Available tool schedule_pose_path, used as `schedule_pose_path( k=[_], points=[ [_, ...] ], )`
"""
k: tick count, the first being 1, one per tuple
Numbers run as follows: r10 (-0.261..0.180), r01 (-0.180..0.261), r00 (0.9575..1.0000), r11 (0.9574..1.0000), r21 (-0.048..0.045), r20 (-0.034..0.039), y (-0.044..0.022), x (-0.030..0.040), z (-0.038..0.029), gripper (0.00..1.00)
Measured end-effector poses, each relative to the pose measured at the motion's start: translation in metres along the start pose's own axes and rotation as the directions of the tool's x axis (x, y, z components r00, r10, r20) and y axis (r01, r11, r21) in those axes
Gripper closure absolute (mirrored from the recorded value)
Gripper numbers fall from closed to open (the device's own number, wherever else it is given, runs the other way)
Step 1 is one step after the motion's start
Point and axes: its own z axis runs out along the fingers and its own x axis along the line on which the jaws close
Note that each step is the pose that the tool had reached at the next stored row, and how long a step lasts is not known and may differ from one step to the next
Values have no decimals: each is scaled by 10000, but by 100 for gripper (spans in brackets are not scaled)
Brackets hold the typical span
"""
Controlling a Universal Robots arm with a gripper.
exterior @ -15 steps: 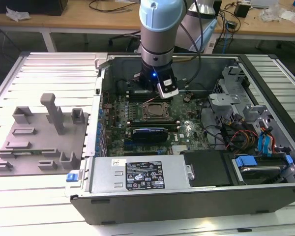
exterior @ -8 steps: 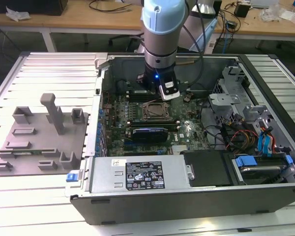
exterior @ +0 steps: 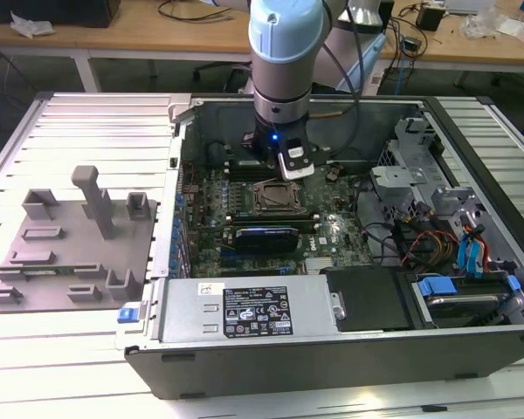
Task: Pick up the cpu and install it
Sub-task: 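Install the first cpu locking lever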
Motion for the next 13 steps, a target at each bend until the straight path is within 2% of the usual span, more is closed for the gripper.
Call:
schedule_pose_path(
  k=[8, 13],
  points=[
    [223, -223, 9997, 9998, 1, 70, 3, 48, 3, 89],
    [409, -409, 9991, 9992, 1, 120, 16, 53, 15, 89]
  ],
)
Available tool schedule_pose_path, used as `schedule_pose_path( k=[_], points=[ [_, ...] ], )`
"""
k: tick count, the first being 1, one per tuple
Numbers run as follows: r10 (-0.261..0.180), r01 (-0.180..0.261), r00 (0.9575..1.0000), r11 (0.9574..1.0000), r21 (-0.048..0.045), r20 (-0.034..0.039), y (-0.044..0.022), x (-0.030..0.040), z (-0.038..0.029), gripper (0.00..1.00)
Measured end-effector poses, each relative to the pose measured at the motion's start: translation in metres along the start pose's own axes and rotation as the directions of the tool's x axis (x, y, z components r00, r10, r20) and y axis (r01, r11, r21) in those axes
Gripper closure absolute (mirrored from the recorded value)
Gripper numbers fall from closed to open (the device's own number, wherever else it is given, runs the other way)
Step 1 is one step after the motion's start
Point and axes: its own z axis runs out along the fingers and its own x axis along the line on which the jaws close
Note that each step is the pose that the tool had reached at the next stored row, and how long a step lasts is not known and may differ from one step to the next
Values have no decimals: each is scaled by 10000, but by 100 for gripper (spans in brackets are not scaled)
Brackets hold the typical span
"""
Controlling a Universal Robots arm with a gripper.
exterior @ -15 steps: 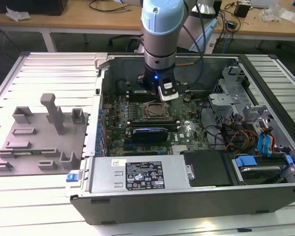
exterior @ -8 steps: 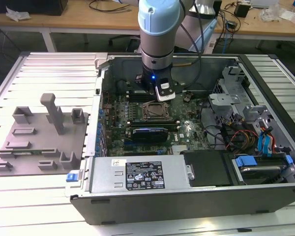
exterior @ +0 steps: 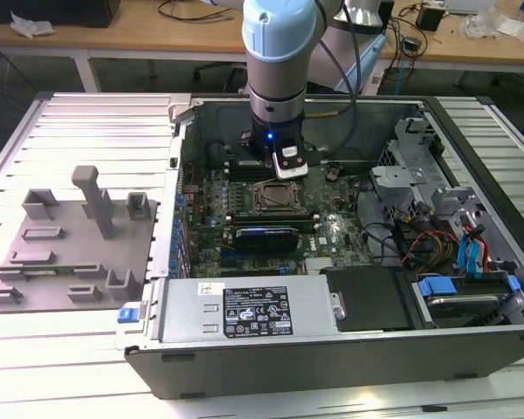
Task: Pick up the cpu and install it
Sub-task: 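Install the first cpu locking lever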
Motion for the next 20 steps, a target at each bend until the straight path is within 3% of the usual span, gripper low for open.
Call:
schedule_pose_path(
  k=[20],
  points=[
    [494, -494, 9987, 9988, 28, 143, 14, 13, 63, 89]
  ],
)
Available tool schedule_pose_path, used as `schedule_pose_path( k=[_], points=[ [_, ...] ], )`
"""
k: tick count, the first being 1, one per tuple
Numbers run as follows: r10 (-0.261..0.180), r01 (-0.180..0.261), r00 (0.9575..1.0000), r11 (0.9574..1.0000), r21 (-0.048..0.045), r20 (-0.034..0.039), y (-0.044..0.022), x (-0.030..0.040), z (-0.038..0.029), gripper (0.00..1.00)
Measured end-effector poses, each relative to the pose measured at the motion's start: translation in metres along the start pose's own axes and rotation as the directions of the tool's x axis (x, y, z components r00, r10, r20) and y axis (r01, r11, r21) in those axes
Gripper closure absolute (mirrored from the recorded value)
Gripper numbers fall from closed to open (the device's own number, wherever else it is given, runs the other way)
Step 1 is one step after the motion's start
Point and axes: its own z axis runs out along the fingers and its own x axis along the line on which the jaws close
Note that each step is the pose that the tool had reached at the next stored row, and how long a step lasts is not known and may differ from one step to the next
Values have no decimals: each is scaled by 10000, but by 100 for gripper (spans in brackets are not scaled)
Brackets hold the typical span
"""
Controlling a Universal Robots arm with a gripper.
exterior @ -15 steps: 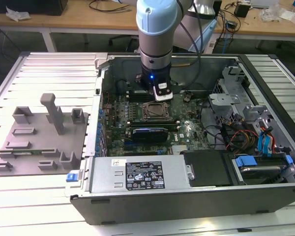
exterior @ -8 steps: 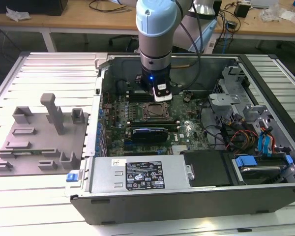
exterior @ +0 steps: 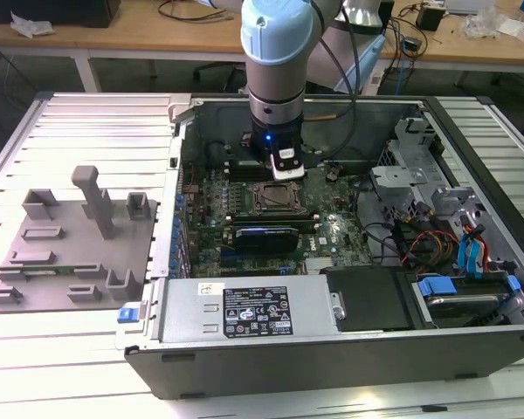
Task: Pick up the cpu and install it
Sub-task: 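Install the first cpu locking lever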
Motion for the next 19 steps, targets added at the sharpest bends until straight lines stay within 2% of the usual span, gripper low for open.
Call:
schedule_pose_path(
  k=[2, 5, 7, 11, 19],
  points=[
    [54, -54, 10000, 10000, 62, 41, 0, 1, 2, 89],
    [140, -143, 9998, 9997, 203, 130, -3, 0, 10, 89],
    [188, -192, 9997, 9995, 255, 168, -4, -1, 15, 89],
    [243, -248, 9995, 9993, 262, 186, -4, 0, 16, 89],
    [245, -250, 9995, 9993, 261, 187, 34, 4, -78, 89]
  ],
)
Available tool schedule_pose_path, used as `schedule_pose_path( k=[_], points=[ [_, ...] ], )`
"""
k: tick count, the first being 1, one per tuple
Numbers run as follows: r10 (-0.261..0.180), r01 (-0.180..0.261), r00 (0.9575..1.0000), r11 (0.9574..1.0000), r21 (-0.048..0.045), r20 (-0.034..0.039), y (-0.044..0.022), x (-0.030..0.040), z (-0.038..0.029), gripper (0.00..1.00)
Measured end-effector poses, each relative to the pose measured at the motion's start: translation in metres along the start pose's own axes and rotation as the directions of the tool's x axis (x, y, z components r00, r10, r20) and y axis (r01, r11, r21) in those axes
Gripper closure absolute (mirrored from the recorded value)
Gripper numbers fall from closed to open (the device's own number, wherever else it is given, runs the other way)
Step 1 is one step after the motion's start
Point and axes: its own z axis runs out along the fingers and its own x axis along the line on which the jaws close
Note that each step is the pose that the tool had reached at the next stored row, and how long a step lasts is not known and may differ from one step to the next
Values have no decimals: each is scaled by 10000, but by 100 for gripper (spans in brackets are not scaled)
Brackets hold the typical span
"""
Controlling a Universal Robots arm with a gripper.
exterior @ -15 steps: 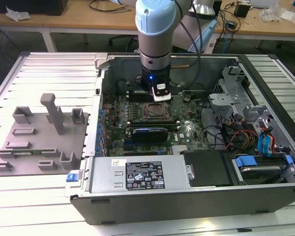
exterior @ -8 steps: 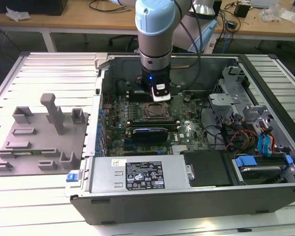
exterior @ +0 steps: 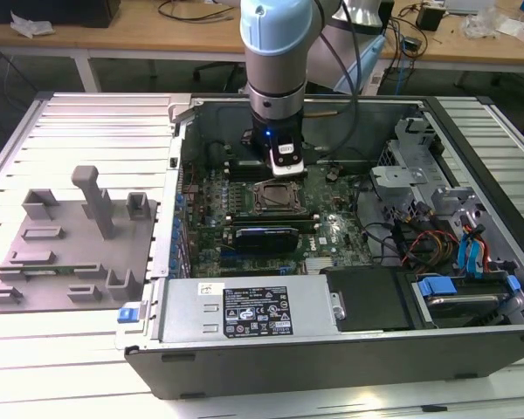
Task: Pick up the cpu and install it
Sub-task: 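Install the first cpu locking lever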
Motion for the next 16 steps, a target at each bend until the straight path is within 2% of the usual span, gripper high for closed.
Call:
schedule_pose_path(
  k=[6, 16],
  points=[
    [-1, 1, 10000, 10000, 1, -1, 20, 27, 2, 89],
    [-1, 1, 10000, 10000, 3, -2, 25, 31, 10, 89]
  ],
)
